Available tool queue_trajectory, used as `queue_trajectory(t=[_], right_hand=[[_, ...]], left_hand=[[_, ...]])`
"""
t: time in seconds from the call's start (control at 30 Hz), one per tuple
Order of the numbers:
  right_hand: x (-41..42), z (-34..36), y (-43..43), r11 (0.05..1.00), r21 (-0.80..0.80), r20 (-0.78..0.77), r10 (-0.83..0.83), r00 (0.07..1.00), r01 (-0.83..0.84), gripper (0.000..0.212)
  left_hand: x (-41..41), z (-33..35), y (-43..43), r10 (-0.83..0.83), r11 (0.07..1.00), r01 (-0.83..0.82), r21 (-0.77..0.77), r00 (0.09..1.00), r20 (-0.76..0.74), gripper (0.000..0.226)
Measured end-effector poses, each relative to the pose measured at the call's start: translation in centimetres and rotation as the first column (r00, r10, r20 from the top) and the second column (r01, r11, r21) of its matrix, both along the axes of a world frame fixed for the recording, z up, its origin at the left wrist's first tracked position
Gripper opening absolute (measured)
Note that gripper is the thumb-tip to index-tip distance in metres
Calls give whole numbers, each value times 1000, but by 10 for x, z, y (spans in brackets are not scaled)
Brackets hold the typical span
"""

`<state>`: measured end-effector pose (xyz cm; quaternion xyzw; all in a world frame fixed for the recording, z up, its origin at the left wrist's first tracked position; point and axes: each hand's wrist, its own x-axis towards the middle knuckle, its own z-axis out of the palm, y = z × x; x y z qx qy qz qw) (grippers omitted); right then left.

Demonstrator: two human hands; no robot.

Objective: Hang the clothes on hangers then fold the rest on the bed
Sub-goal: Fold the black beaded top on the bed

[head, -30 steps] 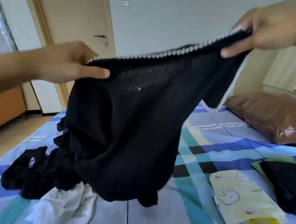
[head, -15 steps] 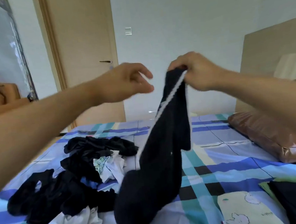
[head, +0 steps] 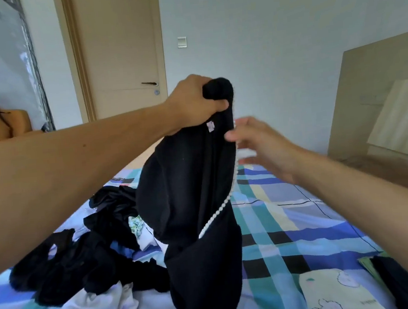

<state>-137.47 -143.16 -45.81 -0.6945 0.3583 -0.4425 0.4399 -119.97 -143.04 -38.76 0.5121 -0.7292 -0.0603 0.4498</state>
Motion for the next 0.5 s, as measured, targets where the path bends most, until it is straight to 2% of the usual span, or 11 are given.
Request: queue_trajectory(t=[0.03,0.1,0.2,0.23,0.3,0.37,0.43,0.5], right_hand=[[6,-11,2,999,36,-85,43,995,-40,55],[21,-33,2,998,69,-186,28,982,-15,56],[35,-57,-6,996,59,-229,-49,972,64,46],[35,-61,-9,995,31,-285,-79,955,91,38],[24,-64,-16,982,-85,-474,-191,859,171,19],[4,-57,-29,927,-274,-632,-373,679,255,14],[-19,-36,-43,859,-399,-669,-512,539,321,22],[-36,-2,-50,789,-478,-617,-614,492,386,23]], left_hand=[[-2,4,1,20,1000,-19,-23,1000,9,12],[-6,12,3,54,997,-52,-62,998,36,11],[-1,24,3,112,986,-106,-130,993,39,18],[5,29,4,156,977,-146,-156,986,57,21],[23,39,5,291,945,-259,-200,945,151,30],[49,46,10,414,910,-380,-165,854,314,40],[78,47,15,435,883,-466,-51,775,458,45],[101,42,20,365,879,-467,100,793,488,48]])
